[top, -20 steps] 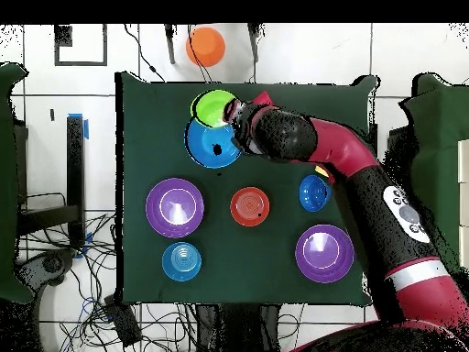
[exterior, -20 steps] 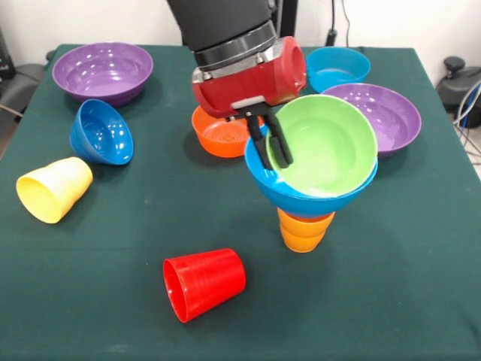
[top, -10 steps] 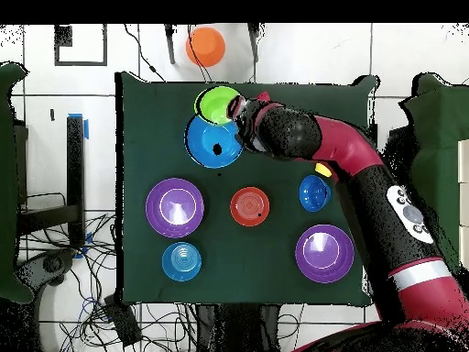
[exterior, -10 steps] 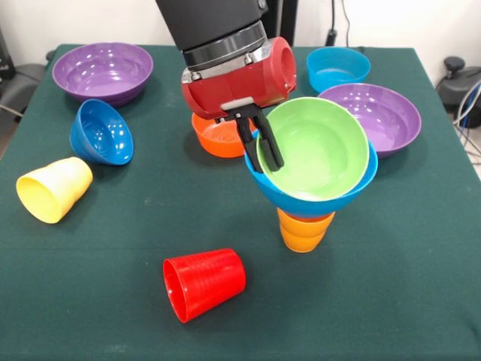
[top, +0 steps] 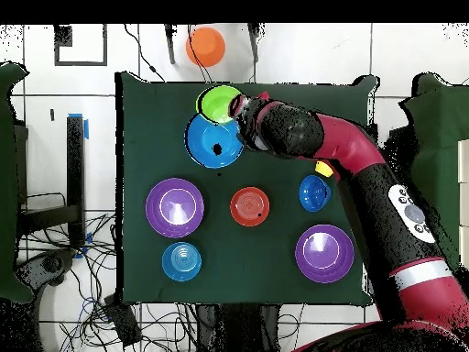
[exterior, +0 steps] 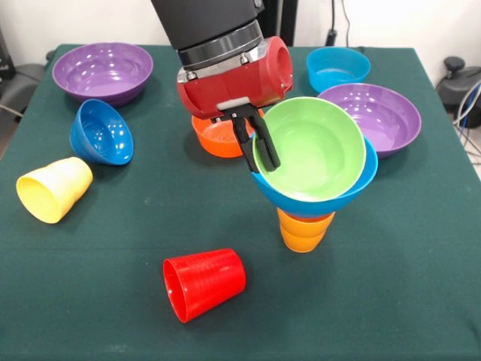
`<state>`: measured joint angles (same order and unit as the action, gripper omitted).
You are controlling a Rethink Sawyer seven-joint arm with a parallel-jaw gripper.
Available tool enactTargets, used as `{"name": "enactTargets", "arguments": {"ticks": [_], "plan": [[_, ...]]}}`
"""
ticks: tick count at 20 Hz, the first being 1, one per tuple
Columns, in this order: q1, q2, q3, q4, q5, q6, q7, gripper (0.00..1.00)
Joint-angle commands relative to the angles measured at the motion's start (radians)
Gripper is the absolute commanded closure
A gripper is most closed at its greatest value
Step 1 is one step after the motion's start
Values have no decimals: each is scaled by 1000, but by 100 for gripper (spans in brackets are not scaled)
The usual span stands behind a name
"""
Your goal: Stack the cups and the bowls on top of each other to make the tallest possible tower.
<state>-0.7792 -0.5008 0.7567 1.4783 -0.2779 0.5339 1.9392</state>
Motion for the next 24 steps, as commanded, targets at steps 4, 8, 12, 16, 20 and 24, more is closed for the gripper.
{"name": "enactTargets", "arguments": {"ticks": [4,8,12,16,20,24], "plan": [[35,-2,-69,-18,-79,70,-90,100],[38,-20,-76,2,-81,67,-77,100],[36,-30,-80,18,-84,64,-74,100],[38,-35,-85,25,-86,59,-71,100],[30,-41,-85,44,-85,50,-69,100],[16,-57,-88,77,-95,23,-64,100]]}}
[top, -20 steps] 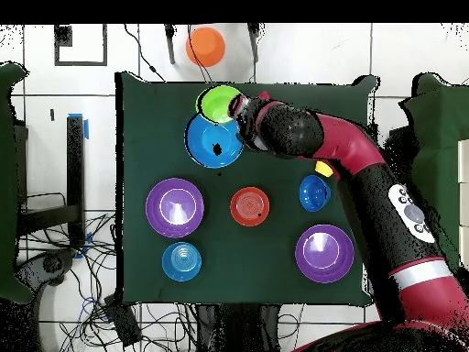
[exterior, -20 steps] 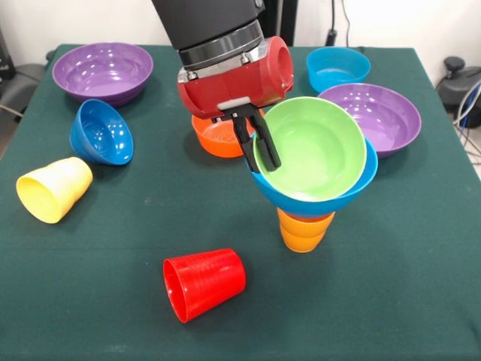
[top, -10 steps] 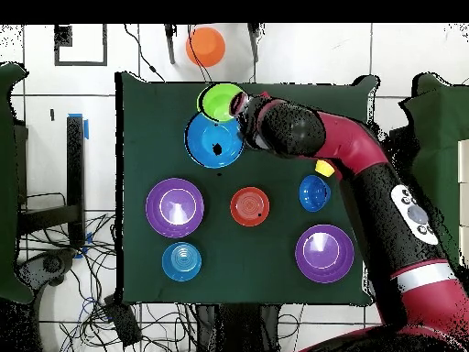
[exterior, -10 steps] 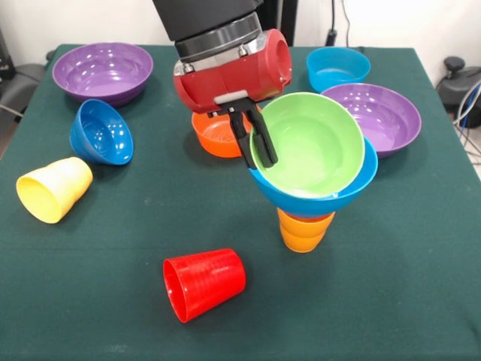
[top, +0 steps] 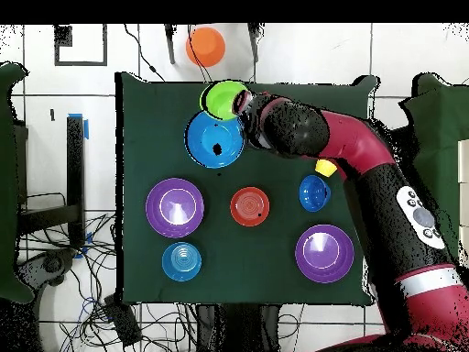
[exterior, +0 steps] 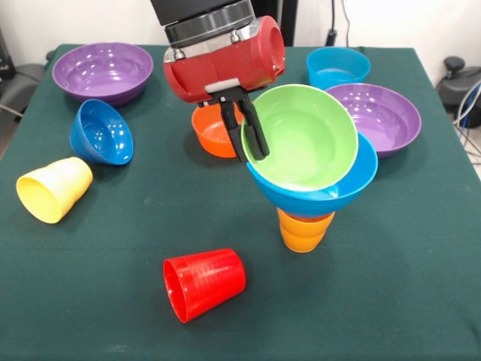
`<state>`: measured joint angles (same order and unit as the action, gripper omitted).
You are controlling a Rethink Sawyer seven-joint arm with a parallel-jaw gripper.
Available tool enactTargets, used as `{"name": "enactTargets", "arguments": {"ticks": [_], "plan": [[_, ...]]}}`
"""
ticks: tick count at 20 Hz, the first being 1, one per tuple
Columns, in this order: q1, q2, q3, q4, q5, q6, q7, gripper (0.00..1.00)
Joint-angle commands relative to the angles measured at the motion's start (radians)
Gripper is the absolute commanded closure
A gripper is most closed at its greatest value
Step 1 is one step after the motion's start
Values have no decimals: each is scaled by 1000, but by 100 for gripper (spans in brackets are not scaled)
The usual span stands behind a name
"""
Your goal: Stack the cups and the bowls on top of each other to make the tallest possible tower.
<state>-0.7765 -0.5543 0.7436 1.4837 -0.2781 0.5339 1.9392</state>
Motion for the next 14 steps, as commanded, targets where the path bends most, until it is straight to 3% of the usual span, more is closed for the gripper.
{"name": "enactTargets", "arguments": {"ticks": [1,14], "plan": [[10,-8,-75,80,-95,19,-65,100],[24,-32,-108,109,-114,-1,-54,100]]}}
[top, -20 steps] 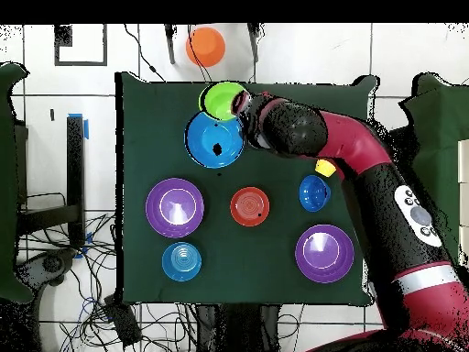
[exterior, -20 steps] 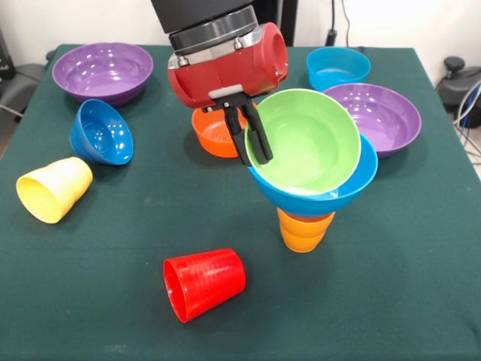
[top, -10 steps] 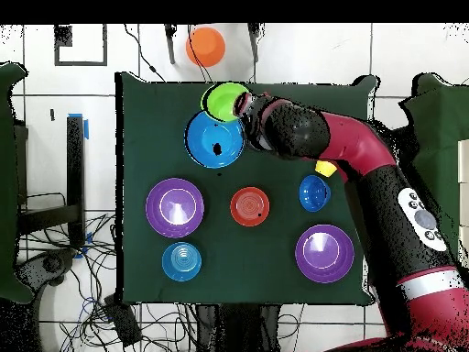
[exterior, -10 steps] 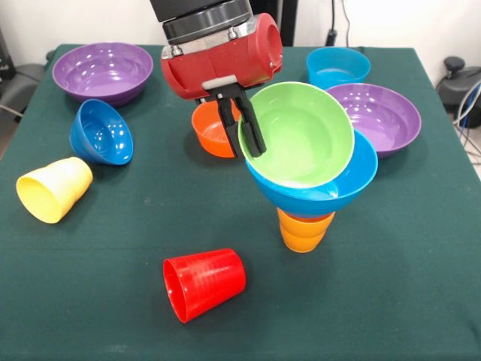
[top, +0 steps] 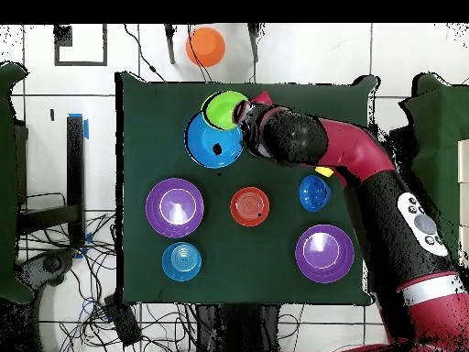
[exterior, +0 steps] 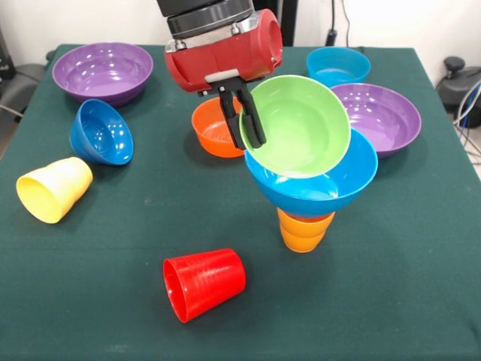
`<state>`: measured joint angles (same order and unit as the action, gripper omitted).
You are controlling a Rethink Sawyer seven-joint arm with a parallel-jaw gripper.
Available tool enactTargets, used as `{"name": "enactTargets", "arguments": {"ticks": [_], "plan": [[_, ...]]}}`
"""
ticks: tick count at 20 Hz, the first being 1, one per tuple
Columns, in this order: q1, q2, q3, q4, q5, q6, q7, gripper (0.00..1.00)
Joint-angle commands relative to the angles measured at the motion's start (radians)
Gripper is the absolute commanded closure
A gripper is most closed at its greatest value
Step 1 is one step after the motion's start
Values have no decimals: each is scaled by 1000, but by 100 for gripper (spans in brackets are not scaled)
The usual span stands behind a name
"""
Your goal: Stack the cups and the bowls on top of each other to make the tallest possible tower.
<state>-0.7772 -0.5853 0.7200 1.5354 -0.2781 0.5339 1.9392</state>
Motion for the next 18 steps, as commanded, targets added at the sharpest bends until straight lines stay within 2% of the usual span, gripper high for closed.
{"name": "enactTargets", "arguments": {"ticks": [1,18], "plan": [[27,-5,-89,59,-116,-1,-52,100],[31,4,-98,51,-162,-32,-36,100]]}}
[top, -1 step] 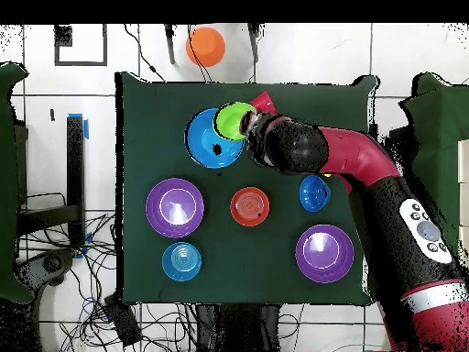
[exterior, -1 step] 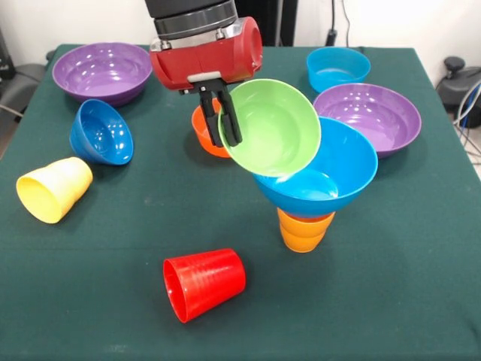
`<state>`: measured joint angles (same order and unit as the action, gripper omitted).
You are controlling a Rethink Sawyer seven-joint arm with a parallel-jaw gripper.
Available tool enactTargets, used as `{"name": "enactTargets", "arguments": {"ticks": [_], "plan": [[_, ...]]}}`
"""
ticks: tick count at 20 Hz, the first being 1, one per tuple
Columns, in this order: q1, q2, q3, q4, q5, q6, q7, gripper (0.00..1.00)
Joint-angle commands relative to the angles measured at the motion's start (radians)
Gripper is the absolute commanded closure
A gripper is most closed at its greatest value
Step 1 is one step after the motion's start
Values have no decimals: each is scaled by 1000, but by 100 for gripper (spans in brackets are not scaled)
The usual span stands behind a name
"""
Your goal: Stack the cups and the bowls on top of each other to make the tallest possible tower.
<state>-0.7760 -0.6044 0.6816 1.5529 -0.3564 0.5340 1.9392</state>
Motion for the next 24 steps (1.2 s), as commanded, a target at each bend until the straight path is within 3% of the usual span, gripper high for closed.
{"name": "enactTargets", "arguments": {"ticks": [1,24], "plan": [[31,23,-61,36,-88,-38,-34,100],[111,-6,-132,-7,-96,8,3,100]]}}
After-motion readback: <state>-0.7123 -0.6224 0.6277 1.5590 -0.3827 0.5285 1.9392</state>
